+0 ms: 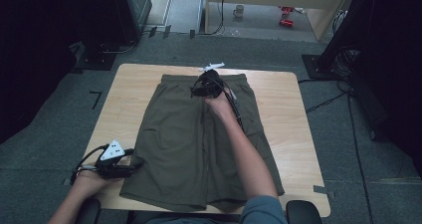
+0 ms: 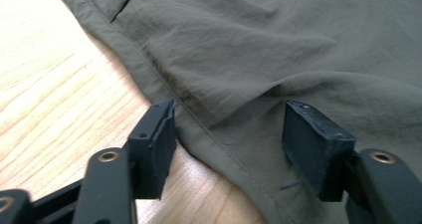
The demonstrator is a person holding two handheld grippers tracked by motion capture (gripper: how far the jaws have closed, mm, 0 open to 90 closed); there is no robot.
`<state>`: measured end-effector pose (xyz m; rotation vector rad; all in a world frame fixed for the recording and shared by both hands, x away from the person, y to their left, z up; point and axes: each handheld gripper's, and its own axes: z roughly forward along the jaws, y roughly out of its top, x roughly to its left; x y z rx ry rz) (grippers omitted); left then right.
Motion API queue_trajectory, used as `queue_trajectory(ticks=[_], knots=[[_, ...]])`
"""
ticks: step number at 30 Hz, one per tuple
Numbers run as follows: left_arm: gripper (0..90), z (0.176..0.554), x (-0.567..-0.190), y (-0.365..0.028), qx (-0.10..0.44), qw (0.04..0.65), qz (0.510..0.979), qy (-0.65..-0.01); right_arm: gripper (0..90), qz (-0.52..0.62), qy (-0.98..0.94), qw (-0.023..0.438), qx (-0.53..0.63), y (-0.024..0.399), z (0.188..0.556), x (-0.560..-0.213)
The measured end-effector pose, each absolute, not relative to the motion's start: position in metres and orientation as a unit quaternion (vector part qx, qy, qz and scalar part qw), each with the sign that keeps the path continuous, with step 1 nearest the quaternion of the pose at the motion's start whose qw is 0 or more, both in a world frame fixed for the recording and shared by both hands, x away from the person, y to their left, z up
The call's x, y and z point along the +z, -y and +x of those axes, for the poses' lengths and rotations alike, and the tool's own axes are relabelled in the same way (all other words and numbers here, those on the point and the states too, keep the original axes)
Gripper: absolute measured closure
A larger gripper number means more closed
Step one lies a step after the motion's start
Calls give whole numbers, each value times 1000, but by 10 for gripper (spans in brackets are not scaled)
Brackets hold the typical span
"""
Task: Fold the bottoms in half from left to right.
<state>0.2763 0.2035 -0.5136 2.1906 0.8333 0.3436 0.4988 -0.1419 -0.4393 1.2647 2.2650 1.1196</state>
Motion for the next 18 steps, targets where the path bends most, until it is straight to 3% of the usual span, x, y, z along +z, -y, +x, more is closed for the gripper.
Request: queue_trajectory(ticks=[18], knots=[[589, 273, -511, -199, 125, 376, 861, -318, 373, 427, -802, 131, 397, 95, 520, -471]])
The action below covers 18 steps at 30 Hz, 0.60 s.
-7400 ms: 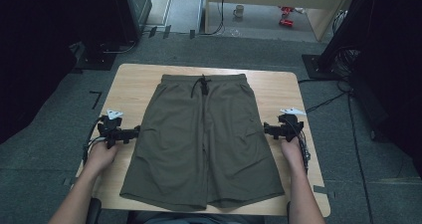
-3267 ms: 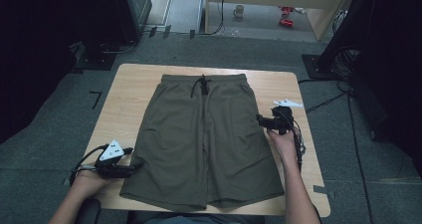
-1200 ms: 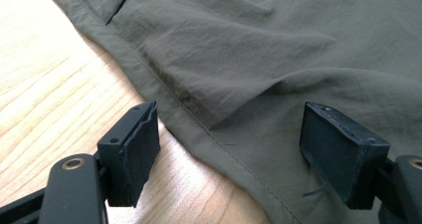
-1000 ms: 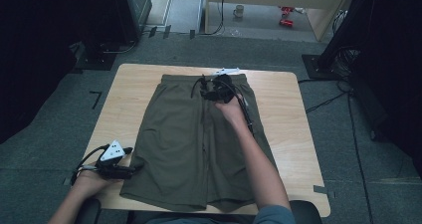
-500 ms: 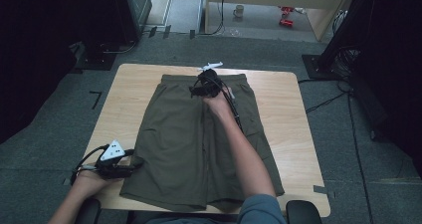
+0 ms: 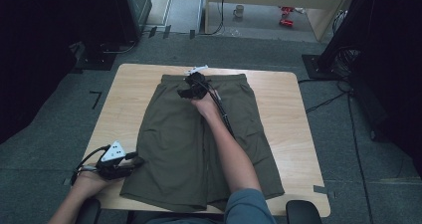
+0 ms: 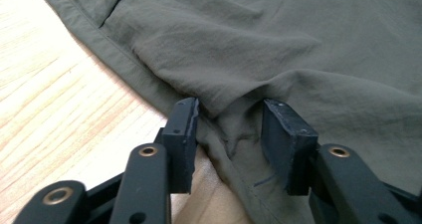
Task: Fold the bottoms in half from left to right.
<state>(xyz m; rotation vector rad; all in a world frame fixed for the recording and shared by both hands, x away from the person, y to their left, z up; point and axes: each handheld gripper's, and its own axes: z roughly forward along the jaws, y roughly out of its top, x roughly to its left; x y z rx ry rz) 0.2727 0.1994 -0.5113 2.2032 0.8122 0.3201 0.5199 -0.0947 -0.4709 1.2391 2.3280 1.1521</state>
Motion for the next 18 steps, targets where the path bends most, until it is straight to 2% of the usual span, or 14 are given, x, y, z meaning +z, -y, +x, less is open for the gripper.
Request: queue_trajectory(ticks=[10, 18], knots=[[646, 273, -511, -198, 121, 377, 862, -316, 361, 420, -806, 121, 400, 63, 528, -483], [606, 272, -511, -197, 116, 378, 863, -314, 350, 416, -807, 112, 403, 41, 531, -495]])
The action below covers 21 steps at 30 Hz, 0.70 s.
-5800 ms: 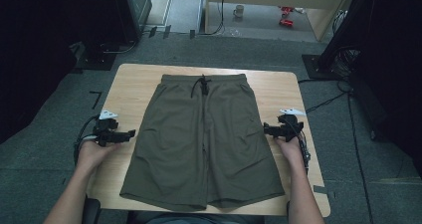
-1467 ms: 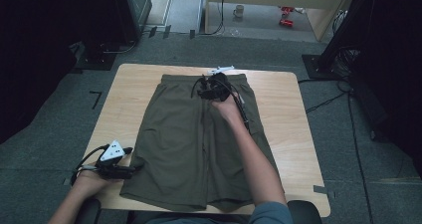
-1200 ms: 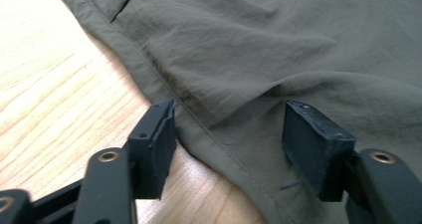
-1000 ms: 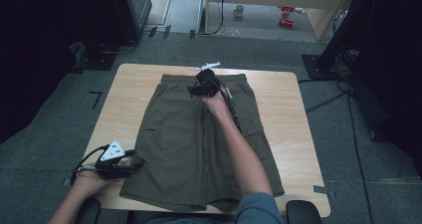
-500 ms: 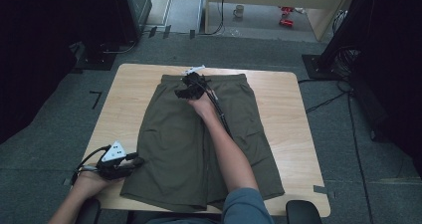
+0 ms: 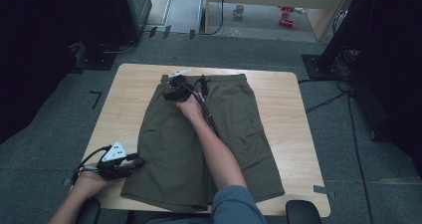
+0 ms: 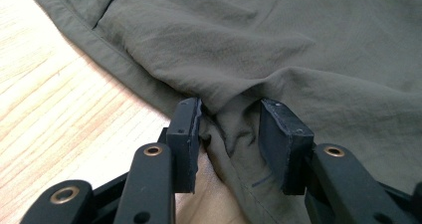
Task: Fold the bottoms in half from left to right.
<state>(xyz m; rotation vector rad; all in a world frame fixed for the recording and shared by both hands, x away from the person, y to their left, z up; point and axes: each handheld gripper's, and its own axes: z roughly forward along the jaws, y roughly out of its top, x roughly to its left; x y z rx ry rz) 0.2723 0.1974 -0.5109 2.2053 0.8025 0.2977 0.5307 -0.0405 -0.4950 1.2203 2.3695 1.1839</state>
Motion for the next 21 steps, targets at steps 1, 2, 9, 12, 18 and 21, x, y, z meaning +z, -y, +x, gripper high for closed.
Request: queue_trajectory(ticks=[1, 2, 9, 12, 18, 21], knots=[[607, 272, -511, -198, 116, 379, 863, -314, 345, 417, -807, 112, 403, 38, 532, -496], [606, 272, -511, -198, 116, 379, 863, -314, 339, 418, -807, 109, 403, 35, 532, -497], [467, 272, -511, -197, 102, 382, 864, -310, 305, 423, -804, 111, 403, 20, 537, -501], [416, 272, -510, -197, 94, 378, 865, -315, 297, 424, -801, 105, 409, 12, 536, -503], [380, 266, -512, -194, 111, 375, 871, -296, 282, 421, -809, 122, 392, -7, 534, -514], [401, 266, -512, -193, 115, 375, 870, -299, 277, 418, -810, 136, 389, -10, 533, -516]])
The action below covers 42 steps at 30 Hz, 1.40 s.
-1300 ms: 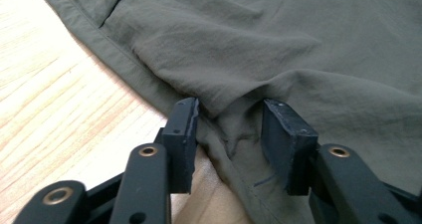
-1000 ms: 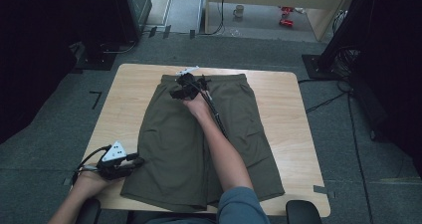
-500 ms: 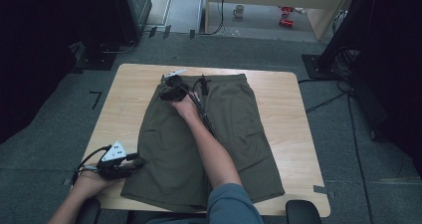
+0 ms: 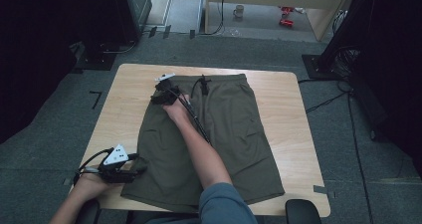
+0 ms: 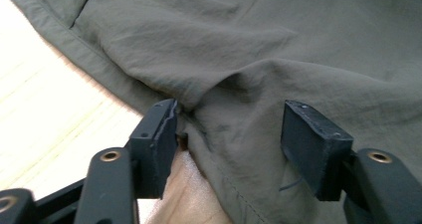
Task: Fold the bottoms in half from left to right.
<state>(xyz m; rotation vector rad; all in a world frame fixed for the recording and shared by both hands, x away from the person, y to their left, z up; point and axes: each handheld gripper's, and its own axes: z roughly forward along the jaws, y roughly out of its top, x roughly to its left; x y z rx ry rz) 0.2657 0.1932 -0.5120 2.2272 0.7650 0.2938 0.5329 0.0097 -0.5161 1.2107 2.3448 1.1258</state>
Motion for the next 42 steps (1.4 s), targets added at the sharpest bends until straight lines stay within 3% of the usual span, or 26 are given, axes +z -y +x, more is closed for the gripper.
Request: queue_trajectory(ticks=[6, 14, 15, 20, 23, 24, 30, 42], knots=[[505, 265, -511, -192, 118, 374, 868, -306, 317, 399, -817, 172, 379, -13, 528, -519], [655, 264, -509, -188, 110, 372, 870, -303, 384, 407, -812, 176, 380, -12, 528, -519], [690, 265, -509, -186, 108, 369, 871, -306, 460, 406, -811, 179, 382, -12, 527, -519], [786, 268, -508, -184, 92, 370, 871, -309, 560, 409, -807, 183, 384, -12, 526, -519], [851, 275, -506, -185, 69, 369, 864, -336, 677, 424, -799, 190, 382, -11, 526, -519], [859, 275, -506, -185, 69, 369, 864, -336, 677, 424, -799, 190, 382, -11, 526, -519], [877, 278, -505, -186, 66, 365, 864, -341, 867, 436, -792, 190, 383, -9, 527, -518], [895, 274, -481, -187, 90, 410, 845, -332, 888, 454, -788, 151, 387, -4, 535, -501]])
